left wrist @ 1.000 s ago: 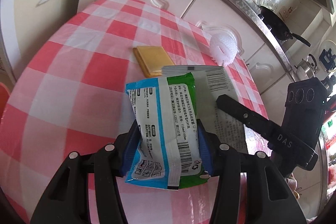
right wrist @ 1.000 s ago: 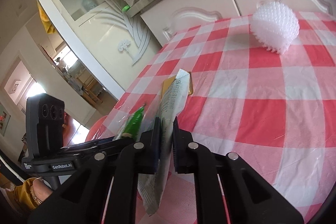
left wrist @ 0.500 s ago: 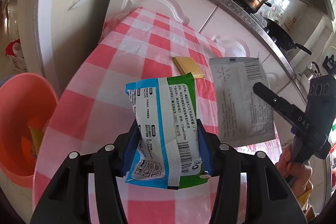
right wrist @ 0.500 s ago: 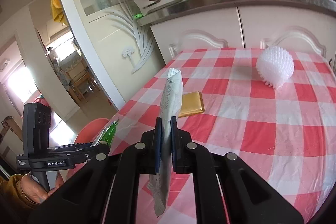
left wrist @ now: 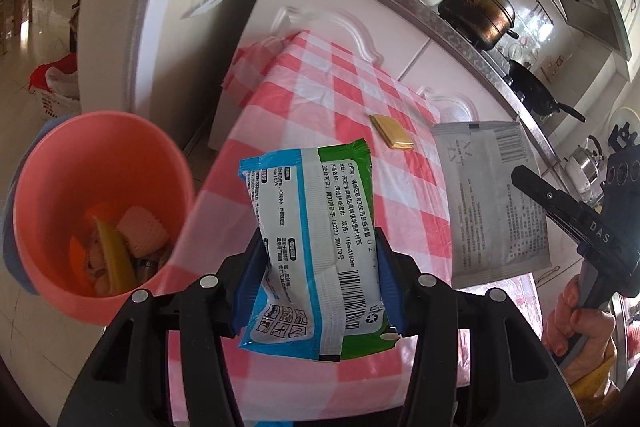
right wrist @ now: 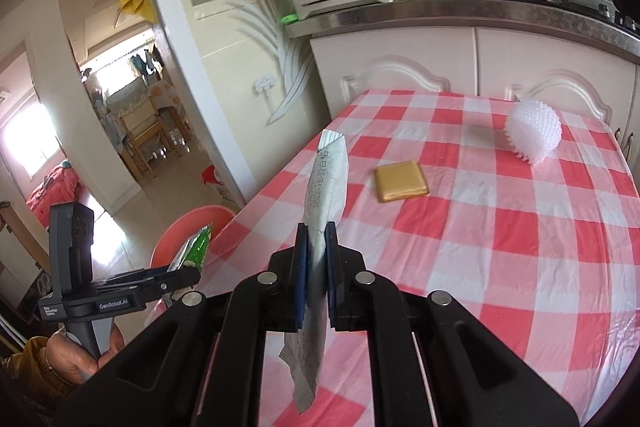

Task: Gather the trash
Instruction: 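Lift both held packets and carry them over the orange bucket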

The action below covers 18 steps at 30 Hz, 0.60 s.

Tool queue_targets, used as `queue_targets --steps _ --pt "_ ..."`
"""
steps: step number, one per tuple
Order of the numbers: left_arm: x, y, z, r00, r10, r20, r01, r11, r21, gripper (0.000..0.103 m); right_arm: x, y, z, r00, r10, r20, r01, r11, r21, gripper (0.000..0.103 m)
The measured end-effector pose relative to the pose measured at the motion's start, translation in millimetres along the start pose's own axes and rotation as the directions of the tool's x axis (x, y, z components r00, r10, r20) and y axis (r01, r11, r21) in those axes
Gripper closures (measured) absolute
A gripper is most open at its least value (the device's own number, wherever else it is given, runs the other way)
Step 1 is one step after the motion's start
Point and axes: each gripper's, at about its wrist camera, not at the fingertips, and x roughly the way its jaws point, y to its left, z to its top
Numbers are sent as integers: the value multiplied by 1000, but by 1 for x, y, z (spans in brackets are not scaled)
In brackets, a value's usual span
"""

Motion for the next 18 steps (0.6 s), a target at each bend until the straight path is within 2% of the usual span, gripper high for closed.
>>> queue_targets --steps 9,14,18 --pt "-37 64 -12 996 80 42 -75 992 -103 50 19 67 -4 992 87 -86 -95 991 -89 94" --pt "-50 93 -16 989 138 56 -127 978 -167 50 42 104 7 979 159 -131 -177 973 -148 94" --pt "-60 111 -14 977 200 80 -180 962 -206 50 67 138 18 962 216 -170 -249 946 -207 94"
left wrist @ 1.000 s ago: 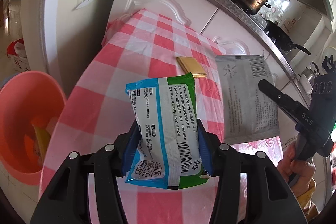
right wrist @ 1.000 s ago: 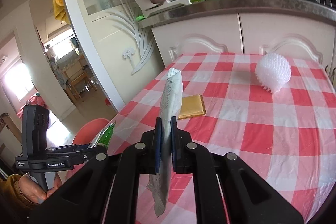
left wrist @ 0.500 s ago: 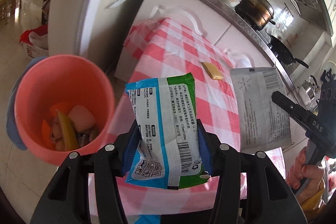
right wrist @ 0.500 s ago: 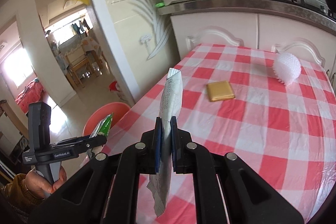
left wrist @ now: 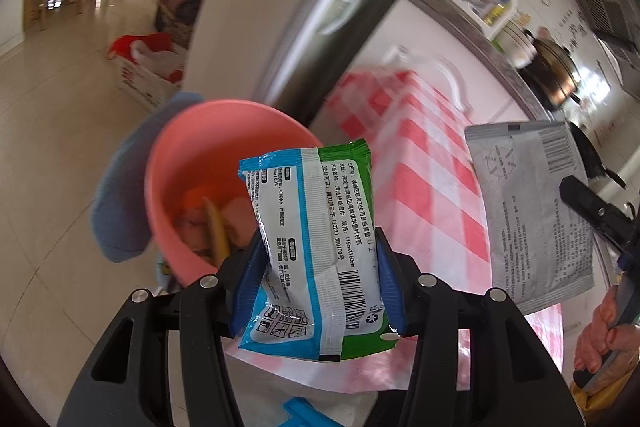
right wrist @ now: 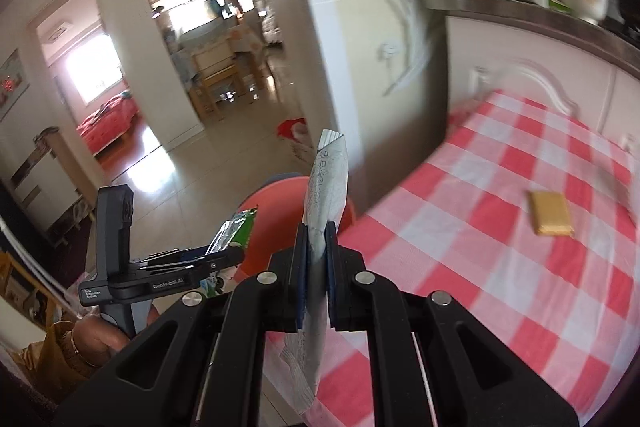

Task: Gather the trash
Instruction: 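Lift both held packets and carry them over the orange bucket, then open both grippers to drop the packets into the bucket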

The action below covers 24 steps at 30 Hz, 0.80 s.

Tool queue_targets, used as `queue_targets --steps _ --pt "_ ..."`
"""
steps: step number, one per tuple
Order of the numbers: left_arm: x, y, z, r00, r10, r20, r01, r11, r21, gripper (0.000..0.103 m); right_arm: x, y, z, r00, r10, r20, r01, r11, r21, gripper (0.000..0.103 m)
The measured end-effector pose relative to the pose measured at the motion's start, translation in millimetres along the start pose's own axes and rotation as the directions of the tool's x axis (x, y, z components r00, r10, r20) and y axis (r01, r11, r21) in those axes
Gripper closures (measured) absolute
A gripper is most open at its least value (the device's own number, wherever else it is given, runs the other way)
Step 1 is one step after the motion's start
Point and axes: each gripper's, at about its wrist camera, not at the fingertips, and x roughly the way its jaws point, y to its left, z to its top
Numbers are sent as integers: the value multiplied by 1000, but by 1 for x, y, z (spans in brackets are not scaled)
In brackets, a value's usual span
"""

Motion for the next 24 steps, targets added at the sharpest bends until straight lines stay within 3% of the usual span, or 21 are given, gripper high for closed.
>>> queue_targets --steps 6,12,24 --pt "3 21 14 997 71 23 -69 997 -43 50 50 25 26 997 61 -49 -65 994 -85 94" --pt "16 24 25 993 112 32 -111 993 -30 50 93 28 41 993 82 -88 -90 992 -88 94" --pt "62 31 28 988 152 -34 -153 988 -21 50 158 22 42 979 81 -186 -97 992 -78 94"
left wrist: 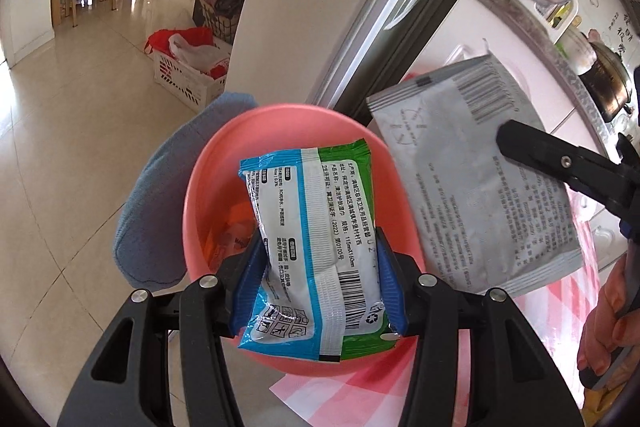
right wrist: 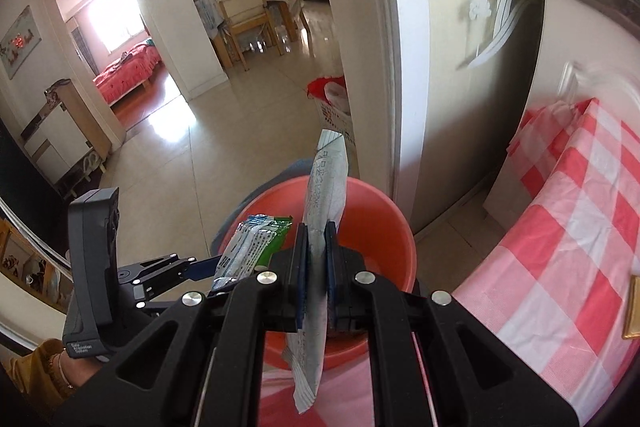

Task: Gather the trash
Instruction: 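Open both grippers to drop the packets into the bucket, then move both open grippers back over the table toward the sponge pad and scrubber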

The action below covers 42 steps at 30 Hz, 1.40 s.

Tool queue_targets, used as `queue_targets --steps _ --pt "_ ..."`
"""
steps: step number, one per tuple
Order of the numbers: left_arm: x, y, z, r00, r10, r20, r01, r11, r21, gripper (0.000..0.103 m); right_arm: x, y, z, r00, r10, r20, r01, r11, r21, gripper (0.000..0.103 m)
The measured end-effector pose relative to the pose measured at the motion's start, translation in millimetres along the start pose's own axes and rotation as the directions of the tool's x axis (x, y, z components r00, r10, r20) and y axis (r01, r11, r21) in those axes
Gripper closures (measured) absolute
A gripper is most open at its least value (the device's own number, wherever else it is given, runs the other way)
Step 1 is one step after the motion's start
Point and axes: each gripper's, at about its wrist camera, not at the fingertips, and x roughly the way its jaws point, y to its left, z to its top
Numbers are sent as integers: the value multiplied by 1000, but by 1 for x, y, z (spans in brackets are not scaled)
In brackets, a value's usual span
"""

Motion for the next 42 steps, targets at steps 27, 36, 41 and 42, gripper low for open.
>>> queue_targets --steps 27,36,41,42 --pt "-9 17 5 998 60 -1 -60 998 -24 13 -32 -34 -23 993 -115 18 111 984 141 18" --pt "-17 11 7 1000 29 -2 -29 999 -22 12 -73 -46 -54 982 -182 48 170 967 191 16" --pt "-20 -4 7 1000 -14 -1 14 1000 -2 12 -96 -53 -70 973 -213 95 189 959 209 15" --pt "-21 -7 7 1000 -24 -2 24 1000 2 12 -102 -54 -73 970 -216 108 189 959 213 13"
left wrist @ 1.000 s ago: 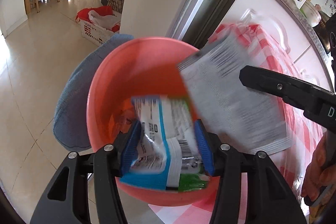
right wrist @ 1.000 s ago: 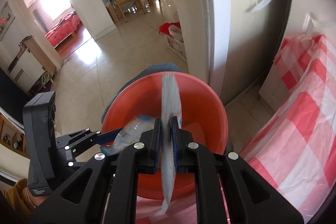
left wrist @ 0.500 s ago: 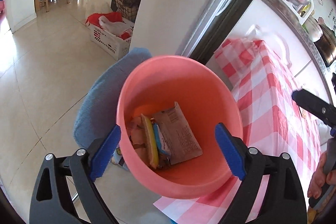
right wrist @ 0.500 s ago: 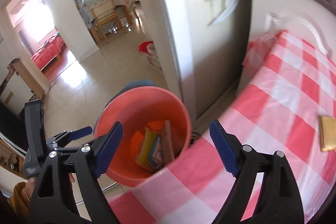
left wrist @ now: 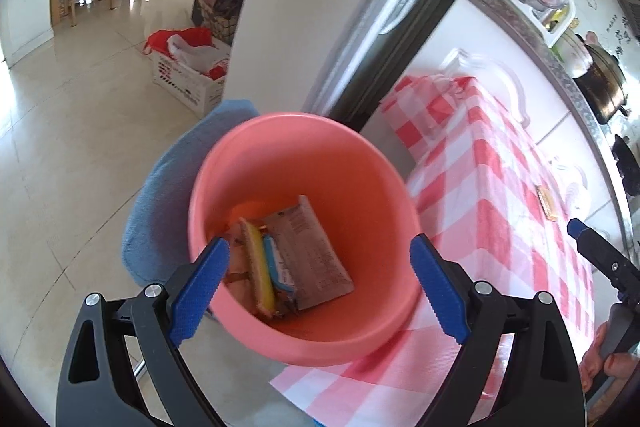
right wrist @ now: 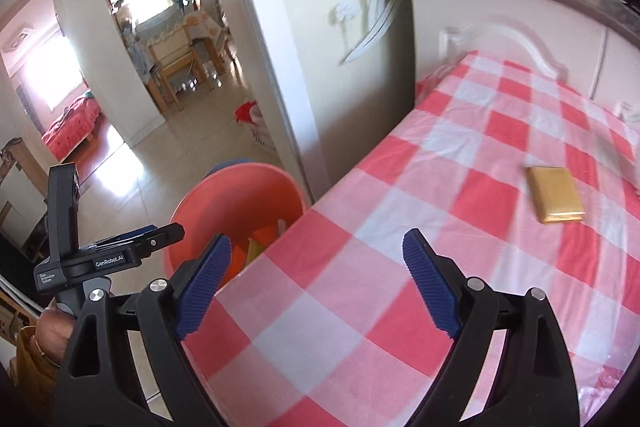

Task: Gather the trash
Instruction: 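Move both open grippers back over the table toward the sponge pad and scrubber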

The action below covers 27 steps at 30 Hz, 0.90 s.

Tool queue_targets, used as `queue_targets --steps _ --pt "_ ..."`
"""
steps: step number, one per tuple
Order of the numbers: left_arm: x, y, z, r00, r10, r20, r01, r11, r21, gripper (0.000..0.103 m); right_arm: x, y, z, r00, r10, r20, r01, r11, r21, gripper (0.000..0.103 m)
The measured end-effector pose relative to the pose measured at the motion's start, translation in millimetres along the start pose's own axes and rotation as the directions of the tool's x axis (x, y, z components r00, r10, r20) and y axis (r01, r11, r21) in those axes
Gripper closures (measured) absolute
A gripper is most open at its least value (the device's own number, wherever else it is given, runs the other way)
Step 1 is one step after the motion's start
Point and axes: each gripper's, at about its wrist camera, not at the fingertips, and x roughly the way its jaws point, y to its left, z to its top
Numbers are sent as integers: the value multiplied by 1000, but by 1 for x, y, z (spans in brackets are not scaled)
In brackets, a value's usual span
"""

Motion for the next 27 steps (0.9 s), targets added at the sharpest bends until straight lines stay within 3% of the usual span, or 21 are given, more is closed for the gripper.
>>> queue_targets --steps 6,9,14,23,27 --pt "-4 -22 0 999 -41 13 41 999 12 12 -25 -12 -9 997 -11 72 12 1000 -13 9" --pt "-5 -36 0 998 -55 11 55 998 28 12 -36 -22 -16 994 -34 100 36 999 -14 4" --pt "-8 -57 -2 997 -68 20 67 996 56 12 -53 -44 -25 988 -101 115 102 995 3 4" --pt "-6 -104 -8 995 -100 -8 100 987 126 12 -89 -103 -40 961 -230 155 212 969 124 4" --pt "-5 -128 -11 993 -117 -18 118 979 165 12 -110 -124 -45 934 -298 197 272 951 147 4"
